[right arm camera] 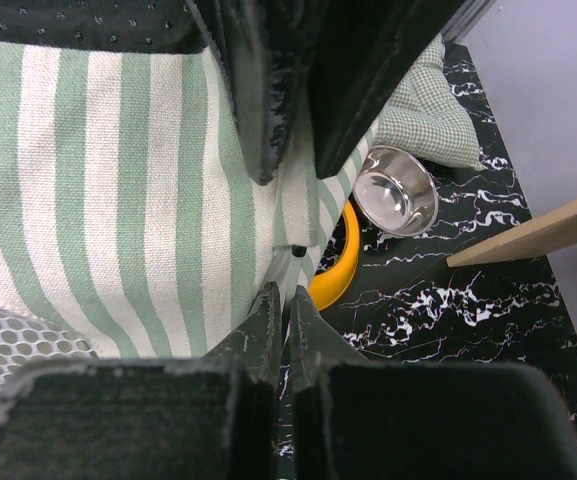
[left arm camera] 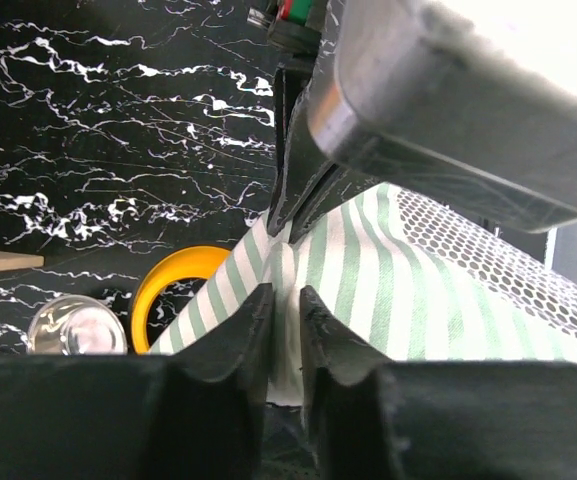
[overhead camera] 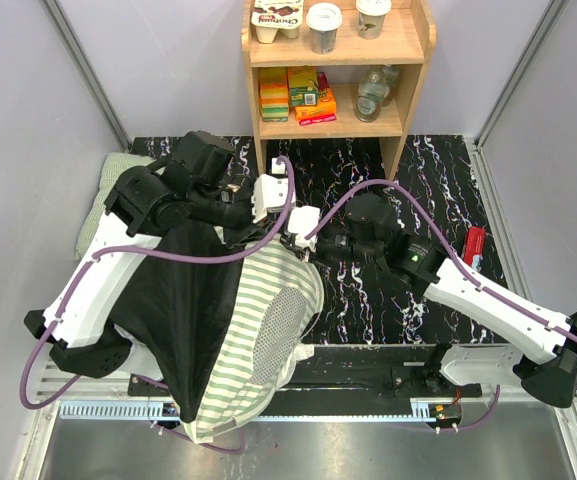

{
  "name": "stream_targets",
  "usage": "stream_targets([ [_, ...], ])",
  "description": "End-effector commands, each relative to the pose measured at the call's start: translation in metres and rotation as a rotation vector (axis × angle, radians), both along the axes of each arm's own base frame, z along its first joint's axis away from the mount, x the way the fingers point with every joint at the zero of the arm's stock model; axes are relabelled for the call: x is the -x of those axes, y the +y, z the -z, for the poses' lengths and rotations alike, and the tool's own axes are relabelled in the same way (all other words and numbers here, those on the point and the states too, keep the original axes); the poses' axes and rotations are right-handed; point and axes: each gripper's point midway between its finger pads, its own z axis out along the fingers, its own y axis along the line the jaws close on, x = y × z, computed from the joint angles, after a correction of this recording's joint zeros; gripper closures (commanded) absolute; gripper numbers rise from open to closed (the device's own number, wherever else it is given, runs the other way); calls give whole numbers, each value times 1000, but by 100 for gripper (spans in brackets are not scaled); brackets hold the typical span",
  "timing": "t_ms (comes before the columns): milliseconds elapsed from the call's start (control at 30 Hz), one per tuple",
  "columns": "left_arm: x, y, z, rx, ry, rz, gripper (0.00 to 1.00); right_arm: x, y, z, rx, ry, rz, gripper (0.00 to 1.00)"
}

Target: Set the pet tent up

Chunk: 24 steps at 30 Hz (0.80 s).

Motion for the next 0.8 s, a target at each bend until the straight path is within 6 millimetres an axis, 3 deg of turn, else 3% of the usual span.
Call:
stream_targets([
  [0,-1,-2,-20,51,-49,3,72,15,-3,33,97,40,-56,100],
  [267,-5,15,-43,112,-54,-97,23,13,0,42,111,59,-56,100],
  [367,1,23,-46,117,-45,-123,11,13,0,41,111,55,-55,100],
  [467,-3,40,-40,99,-35,-196,12,13,0,41,113,55,-54,100],
  [567,-4,56,-31,75,-35,-245,21,13,0,41,112,55,-59,100],
  [667,3,56,-21,67,13,-224,39,13,0,41,113,55,-59,100],
  [767,5,52,-12,55,54,-203,43,13,1,39,109,54,-62,100],
])
